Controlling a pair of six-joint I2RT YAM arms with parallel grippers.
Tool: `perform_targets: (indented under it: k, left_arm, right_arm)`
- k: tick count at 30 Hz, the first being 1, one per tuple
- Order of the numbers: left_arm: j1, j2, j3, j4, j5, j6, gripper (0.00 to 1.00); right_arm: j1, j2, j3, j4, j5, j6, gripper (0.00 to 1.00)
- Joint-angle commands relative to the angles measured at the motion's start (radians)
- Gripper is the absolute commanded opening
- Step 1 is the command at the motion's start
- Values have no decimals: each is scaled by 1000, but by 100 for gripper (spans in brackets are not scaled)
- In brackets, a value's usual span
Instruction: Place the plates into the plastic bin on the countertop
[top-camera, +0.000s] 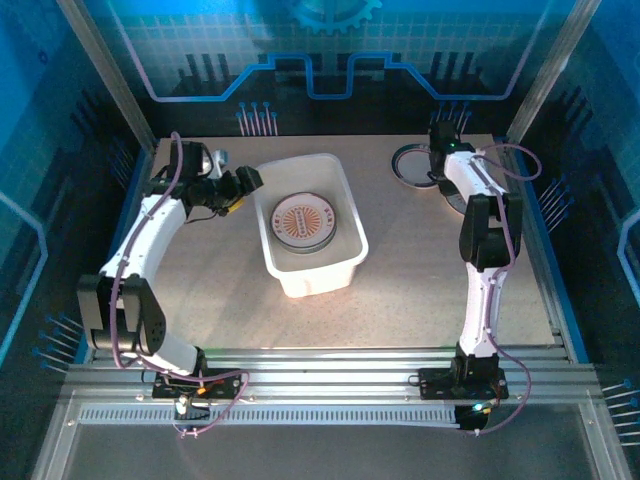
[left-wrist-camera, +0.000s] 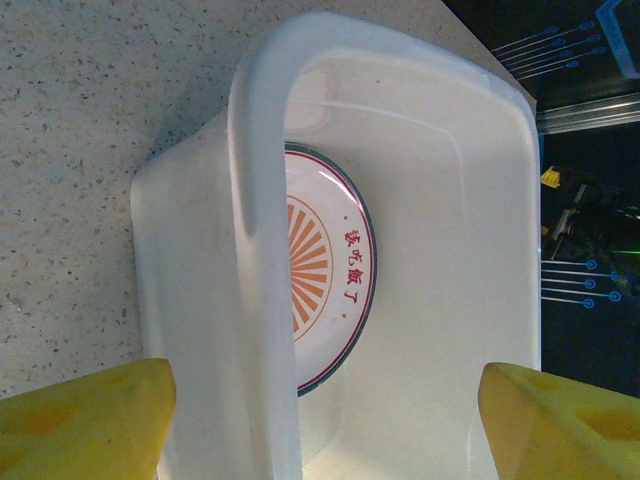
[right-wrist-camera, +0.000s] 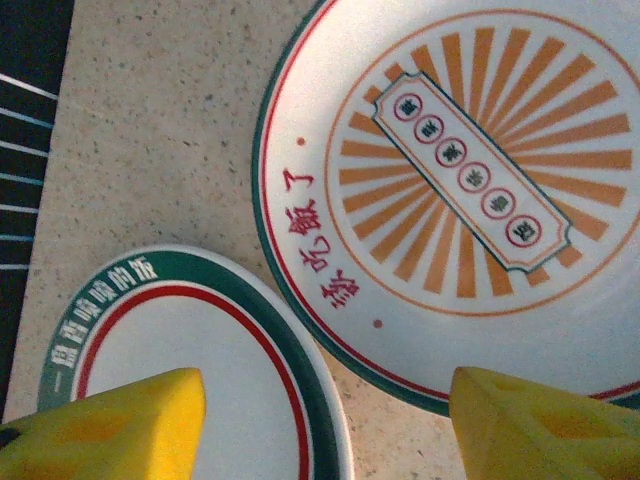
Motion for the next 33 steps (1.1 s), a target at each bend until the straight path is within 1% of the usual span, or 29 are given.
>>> perform_targets:
  k: [1, 3, 4, 7, 10, 13, 16, 19, 23, 27, 30, 33]
  left_arm:
    - [12, -6, 50, -28, 31, 22, 80]
    - [3, -20, 63, -47, 16, 37, 81]
    - [-8, -25, 79, -66, 4, 51, 81]
    - [-69, -42, 128, -118, -54, 89, 81]
    - [-146, -72, 147, -108, -93, 60, 80]
    - [-243, -99, 169, -89, -144, 18, 80]
    - [-362, -111, 194, -66, -200, -28, 80]
    - [-493, -91, 216, -14, -241, -85, 79]
    - [-668, 14, 284, 50, -305, -162, 78]
    - [-802, 187, 430, 74, -340, -216, 77]
    - [-843, 317, 520, 127, -345, -288, 77]
    - [-847, 443, 590, 196, -352, -372, 77]
  right_arm:
    - [-8, 14, 49, -100, -29, -23, 66]
    - [-9, -11, 19, -92, -55, -51, 65]
    - [-9, -30, 1, -68, -73, -90, 65]
    - [-6, -99, -40, -42, -117, -213, 64]
    - [-15, -157, -46, -55, -215, -352, 64]
    - [-24, -221, -38, -117, -283, -479, 64]
    - [-29, -319, -77, -121, -323, -594, 64]
    - [-46, -406, -112, -140, -357, -670, 65]
    - [-99, -480, -144, -180, -465, -730, 65]
    - [-126, -551, -188, -218, -467, -807, 65]
    - [-162, -607, -262, -198, -511, -827, 65]
    - [-196, -666, -336, -172, -554, -831, 65]
